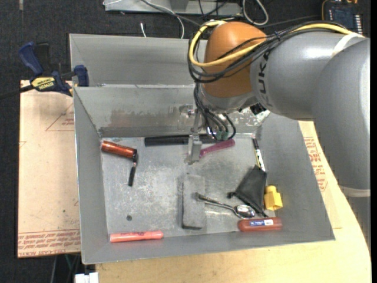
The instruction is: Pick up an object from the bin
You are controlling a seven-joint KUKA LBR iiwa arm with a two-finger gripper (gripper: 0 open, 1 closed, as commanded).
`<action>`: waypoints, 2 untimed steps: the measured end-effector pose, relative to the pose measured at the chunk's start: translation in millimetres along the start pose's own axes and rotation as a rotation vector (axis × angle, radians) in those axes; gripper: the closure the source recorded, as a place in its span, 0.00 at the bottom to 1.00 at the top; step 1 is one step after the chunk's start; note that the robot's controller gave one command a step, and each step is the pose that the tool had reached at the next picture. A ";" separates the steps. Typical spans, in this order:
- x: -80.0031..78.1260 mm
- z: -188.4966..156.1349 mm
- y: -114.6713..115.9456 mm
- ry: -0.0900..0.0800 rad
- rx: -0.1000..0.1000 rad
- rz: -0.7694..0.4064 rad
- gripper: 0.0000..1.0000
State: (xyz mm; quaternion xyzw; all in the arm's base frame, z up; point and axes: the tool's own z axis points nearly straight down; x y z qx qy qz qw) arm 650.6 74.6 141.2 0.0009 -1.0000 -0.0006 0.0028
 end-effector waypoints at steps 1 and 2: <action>-5.8 29.3 -42.7 -0.014 -0.004 0.010 0.00; -6.5 70.7 -95.7 -0.008 -0.001 0.030 0.00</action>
Offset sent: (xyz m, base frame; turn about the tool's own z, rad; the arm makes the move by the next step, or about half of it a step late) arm 0.0055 -0.0956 -0.0712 0.0269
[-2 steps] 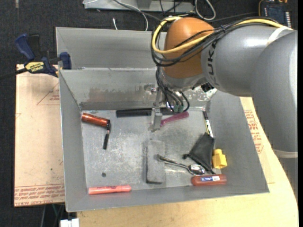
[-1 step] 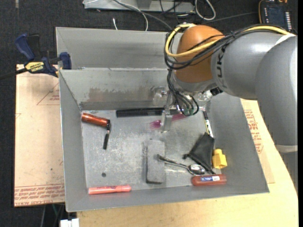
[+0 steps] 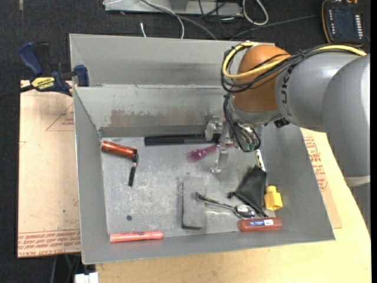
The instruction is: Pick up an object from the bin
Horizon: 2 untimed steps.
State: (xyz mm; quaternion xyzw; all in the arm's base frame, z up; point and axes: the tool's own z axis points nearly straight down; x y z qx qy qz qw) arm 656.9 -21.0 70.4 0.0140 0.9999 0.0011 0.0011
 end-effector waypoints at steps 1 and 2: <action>3.6 -29.7 -9.5 -0.006 -0.001 -0.015 0.00; 1.6 -5.4 -0.7 -0.001 -0.003 -0.005 0.00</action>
Offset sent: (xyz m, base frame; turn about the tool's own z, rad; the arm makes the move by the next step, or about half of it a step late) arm -0.0022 -0.0015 0.0055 -0.0046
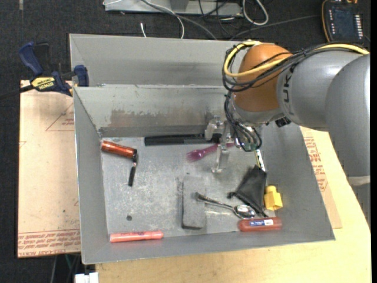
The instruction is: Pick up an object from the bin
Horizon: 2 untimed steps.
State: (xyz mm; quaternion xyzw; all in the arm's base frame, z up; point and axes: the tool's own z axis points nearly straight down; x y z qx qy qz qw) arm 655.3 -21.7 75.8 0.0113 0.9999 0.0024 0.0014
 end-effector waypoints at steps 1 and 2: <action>7.8 5.4 20.6 -0.009 0.000 -0.013 0.00; 28.6 3.8 1.2 -0.010 0.000 -0.122 1.00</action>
Offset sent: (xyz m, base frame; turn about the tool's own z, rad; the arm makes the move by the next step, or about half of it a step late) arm -0.0305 0.0013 -0.0058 -0.1252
